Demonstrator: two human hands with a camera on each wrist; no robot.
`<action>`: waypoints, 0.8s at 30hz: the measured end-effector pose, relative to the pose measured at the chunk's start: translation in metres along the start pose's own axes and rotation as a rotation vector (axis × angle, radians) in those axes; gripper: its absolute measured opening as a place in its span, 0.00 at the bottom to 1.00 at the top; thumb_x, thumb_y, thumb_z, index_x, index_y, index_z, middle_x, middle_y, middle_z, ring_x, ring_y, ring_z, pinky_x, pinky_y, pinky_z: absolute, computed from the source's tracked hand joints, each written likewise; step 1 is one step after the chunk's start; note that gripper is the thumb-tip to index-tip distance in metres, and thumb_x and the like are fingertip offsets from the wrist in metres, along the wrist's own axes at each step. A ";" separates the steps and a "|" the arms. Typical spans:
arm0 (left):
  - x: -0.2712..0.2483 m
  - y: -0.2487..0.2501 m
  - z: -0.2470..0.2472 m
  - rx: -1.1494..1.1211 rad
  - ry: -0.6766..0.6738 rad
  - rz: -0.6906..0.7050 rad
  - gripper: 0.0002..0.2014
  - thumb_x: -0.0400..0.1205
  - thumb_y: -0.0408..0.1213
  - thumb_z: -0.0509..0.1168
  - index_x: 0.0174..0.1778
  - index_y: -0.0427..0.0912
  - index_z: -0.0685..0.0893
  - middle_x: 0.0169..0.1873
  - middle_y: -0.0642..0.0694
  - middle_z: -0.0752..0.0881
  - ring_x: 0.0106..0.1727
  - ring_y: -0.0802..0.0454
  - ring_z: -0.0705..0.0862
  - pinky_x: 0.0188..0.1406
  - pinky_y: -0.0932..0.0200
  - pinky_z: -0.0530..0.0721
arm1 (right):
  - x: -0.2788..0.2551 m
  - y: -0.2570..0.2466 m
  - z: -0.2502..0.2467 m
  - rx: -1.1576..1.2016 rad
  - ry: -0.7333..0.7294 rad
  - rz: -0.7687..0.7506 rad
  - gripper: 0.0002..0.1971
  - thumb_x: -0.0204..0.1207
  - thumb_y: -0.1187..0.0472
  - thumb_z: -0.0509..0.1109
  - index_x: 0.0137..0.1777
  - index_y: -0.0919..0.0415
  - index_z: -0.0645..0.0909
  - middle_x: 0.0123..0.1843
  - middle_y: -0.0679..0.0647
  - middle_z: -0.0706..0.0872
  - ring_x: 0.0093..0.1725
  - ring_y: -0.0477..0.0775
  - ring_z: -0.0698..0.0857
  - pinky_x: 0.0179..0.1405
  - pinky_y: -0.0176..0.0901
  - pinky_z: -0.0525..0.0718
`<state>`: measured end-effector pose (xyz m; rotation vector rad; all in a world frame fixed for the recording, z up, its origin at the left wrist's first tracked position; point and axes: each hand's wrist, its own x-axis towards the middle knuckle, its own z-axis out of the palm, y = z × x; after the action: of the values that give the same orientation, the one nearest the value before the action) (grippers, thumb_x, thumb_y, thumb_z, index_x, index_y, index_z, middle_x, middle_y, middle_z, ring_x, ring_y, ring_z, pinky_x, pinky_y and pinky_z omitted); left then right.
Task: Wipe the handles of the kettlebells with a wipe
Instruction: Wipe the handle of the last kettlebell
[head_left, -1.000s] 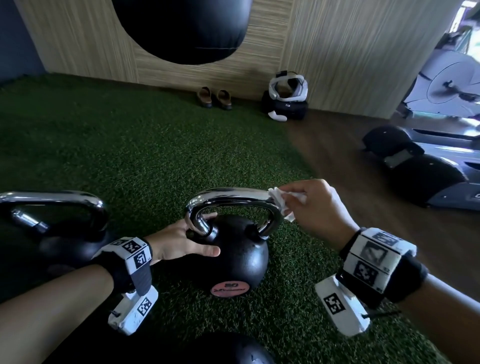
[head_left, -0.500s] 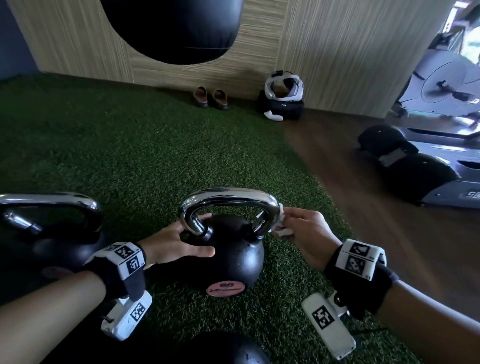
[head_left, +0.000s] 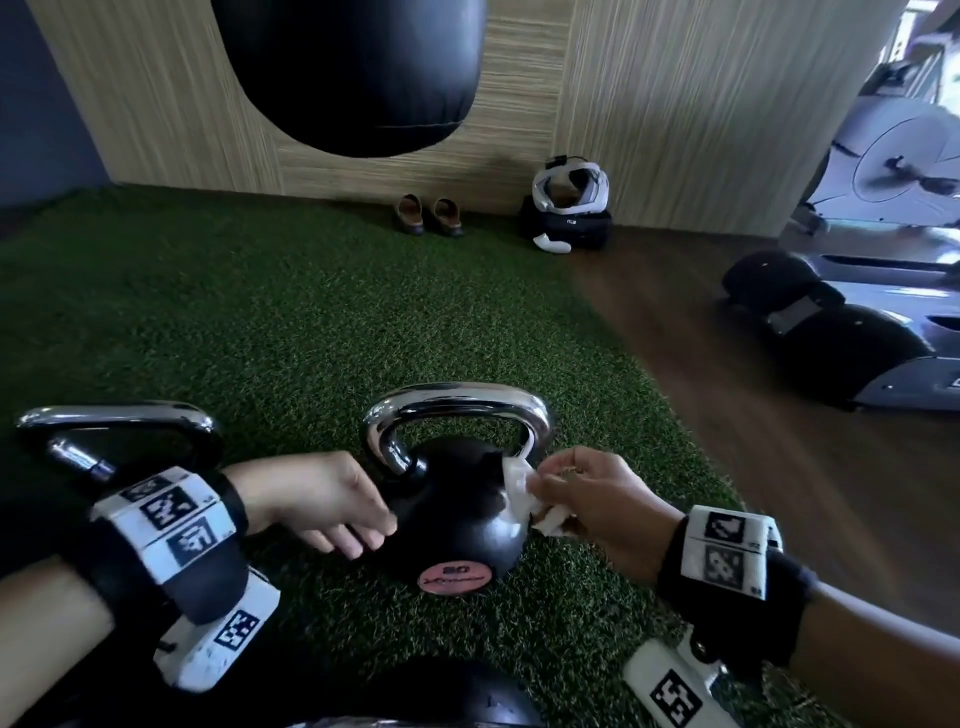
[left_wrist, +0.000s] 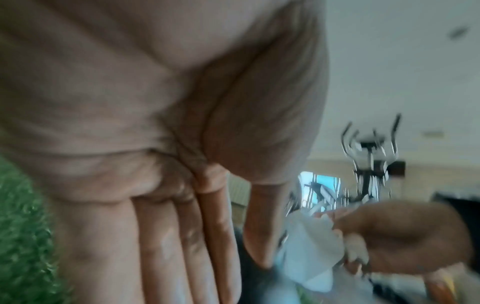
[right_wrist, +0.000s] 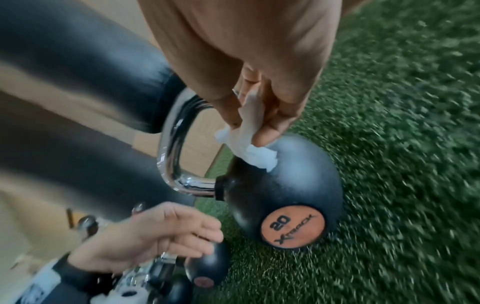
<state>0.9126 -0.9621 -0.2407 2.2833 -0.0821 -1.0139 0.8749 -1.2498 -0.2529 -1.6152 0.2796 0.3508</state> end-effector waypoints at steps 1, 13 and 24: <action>-0.009 0.007 -0.001 -0.115 0.004 0.065 0.16 0.81 0.53 0.73 0.57 0.46 0.93 0.51 0.49 0.95 0.56 0.49 0.94 0.53 0.58 0.90 | -0.008 -0.007 0.001 -0.010 -0.019 -0.078 0.13 0.79 0.65 0.76 0.60 0.67 0.78 0.51 0.65 0.92 0.38 0.55 0.88 0.36 0.45 0.87; -0.054 0.076 0.006 -0.965 0.017 0.441 0.18 0.84 0.46 0.64 0.49 0.39 0.97 0.52 0.32 0.93 0.50 0.44 0.95 0.57 0.53 0.92 | -0.032 -0.069 0.034 -0.445 0.278 -0.764 0.10 0.61 0.46 0.89 0.39 0.45 0.93 0.45 0.42 0.83 0.41 0.39 0.79 0.36 0.27 0.74; -0.049 0.078 -0.016 -1.248 0.263 0.494 0.08 0.75 0.30 0.71 0.44 0.33 0.95 0.52 0.36 0.94 0.46 0.50 0.95 0.44 0.61 0.94 | -0.016 -0.052 0.006 -0.273 0.308 -0.799 0.10 0.84 0.56 0.73 0.63 0.44 0.85 0.46 0.45 0.93 0.41 0.47 0.89 0.37 0.45 0.86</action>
<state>0.9043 -1.0013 -0.1565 1.1210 0.0809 -0.2941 0.8797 -1.2404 -0.1989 -1.9046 -0.2034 -0.4929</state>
